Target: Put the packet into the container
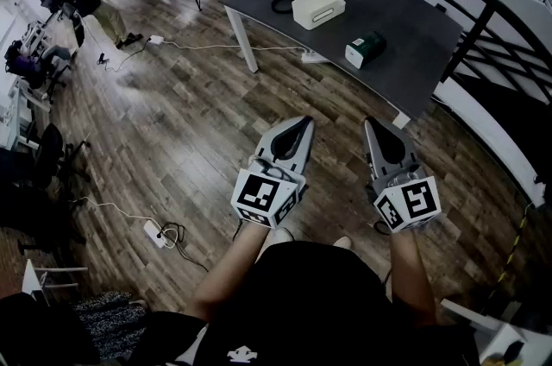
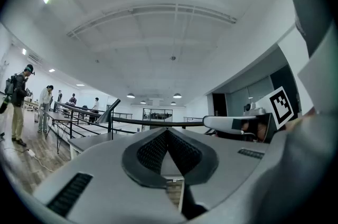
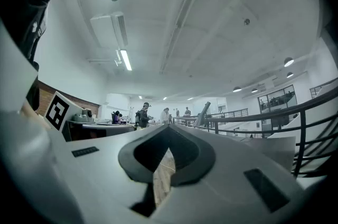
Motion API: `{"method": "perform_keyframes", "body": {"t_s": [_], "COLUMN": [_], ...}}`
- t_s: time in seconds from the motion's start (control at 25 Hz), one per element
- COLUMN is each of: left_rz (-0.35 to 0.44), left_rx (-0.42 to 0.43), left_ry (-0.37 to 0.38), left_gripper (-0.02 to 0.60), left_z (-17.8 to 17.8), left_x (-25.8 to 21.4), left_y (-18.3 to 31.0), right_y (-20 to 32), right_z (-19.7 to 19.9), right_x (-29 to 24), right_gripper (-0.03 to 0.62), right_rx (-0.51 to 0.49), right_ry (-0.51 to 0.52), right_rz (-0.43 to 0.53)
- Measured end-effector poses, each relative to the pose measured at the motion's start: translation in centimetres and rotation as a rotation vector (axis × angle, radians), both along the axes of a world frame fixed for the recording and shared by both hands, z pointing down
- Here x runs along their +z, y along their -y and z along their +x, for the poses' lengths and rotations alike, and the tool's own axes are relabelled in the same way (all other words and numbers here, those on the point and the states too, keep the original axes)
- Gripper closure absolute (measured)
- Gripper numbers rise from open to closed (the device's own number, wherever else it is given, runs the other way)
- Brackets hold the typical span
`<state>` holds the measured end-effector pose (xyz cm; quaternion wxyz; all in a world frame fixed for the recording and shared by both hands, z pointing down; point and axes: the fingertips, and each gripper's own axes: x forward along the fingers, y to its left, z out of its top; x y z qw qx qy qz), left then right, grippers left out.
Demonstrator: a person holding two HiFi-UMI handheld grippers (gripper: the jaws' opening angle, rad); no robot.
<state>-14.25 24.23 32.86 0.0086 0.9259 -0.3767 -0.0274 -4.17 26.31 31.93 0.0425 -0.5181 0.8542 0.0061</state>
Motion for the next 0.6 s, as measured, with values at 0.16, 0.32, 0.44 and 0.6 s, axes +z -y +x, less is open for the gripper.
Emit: {"method": "perform_keyframes", "body": {"t_s": [0.16,0.32,0.44,0.6], "left_rz": [-0.009,-0.010,-0.013,-0.016], "left_rx": [-0.004,-0.003,-0.003,0.002], "left_ry": [-0.005,0.005,0.004,0.005], "left_gripper": [0.575,0.575,0.575,0.575], "left_z": [-0.02,0.13,0.18,0.34], "left_x": [-0.09,0.35,0.44,0.38], "left_y": [0.09,0.02,-0.02,-0.13], "right_y": [0.03,0.15,0.17,0.15], "right_z": [0.04,-0.16,-0.14,-0.03], "right_x": [0.06,0.42,0.54,0.76], "right_gripper": [0.589,0.589,0.589,0.589], "right_rx": [-0.001,-0.014,-0.013,-0.013], "right_ry": [0.003,0.003,0.002,0.012], "right_rz": [0.000,-0.006,-0.007,-0.013]}}
